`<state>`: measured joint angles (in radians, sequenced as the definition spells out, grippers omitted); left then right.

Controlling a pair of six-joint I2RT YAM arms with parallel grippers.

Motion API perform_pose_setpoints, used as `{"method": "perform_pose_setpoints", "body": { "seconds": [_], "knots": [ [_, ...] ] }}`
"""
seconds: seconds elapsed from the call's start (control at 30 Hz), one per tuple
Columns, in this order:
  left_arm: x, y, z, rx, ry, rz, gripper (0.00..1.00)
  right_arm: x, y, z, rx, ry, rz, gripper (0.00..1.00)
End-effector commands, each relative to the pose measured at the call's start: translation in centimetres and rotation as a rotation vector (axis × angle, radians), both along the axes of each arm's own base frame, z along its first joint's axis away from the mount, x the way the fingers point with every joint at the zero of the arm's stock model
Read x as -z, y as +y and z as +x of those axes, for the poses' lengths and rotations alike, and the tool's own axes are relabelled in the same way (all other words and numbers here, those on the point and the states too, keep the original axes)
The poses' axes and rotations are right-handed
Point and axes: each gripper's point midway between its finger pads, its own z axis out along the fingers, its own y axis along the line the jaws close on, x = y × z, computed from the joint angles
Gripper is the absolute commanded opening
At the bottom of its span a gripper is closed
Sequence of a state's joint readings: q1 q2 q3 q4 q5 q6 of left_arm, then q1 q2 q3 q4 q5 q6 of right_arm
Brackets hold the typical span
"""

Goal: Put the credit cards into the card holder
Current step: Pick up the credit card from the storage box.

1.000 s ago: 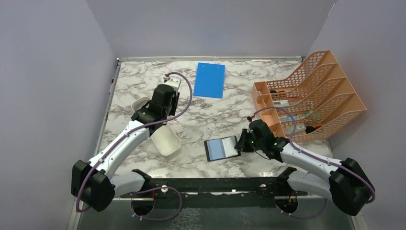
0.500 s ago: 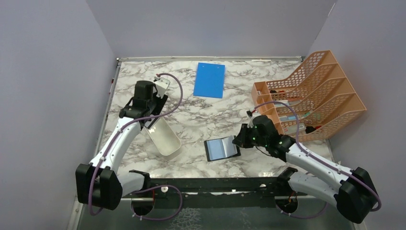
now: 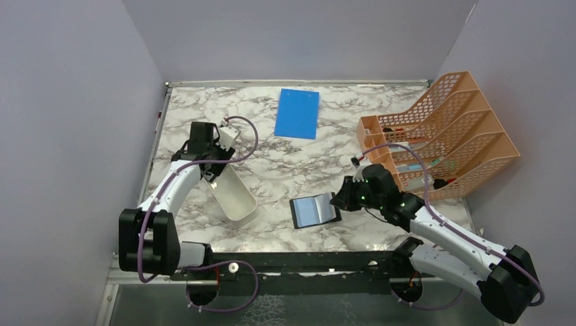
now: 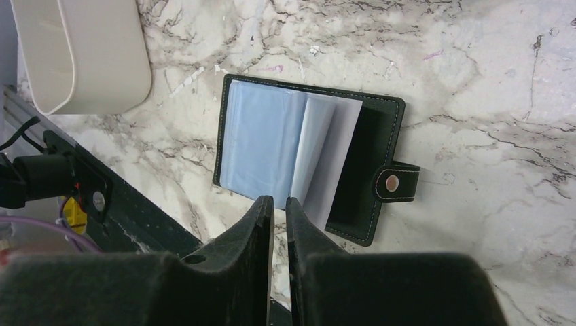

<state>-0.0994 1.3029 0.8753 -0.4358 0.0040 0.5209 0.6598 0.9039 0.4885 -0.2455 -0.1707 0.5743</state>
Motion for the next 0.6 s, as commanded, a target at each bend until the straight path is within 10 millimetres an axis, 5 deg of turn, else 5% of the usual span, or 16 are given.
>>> {"method": "perform_pose_setpoints", "body": {
  "seconds": [0.0, 0.57],
  "knots": [
    [0.5, 0.0, 0.9, 0.031, -0.038, -0.01, 0.58, -0.8, 0.0, -0.4, -0.023, -0.013, 0.008, 0.17],
    [3.3, 1.7, 2.6, -0.014, -0.009, 0.068, 0.63, -0.7, -0.1, -0.6, -0.031, -0.019, 0.009, 0.18]
  ]
}}
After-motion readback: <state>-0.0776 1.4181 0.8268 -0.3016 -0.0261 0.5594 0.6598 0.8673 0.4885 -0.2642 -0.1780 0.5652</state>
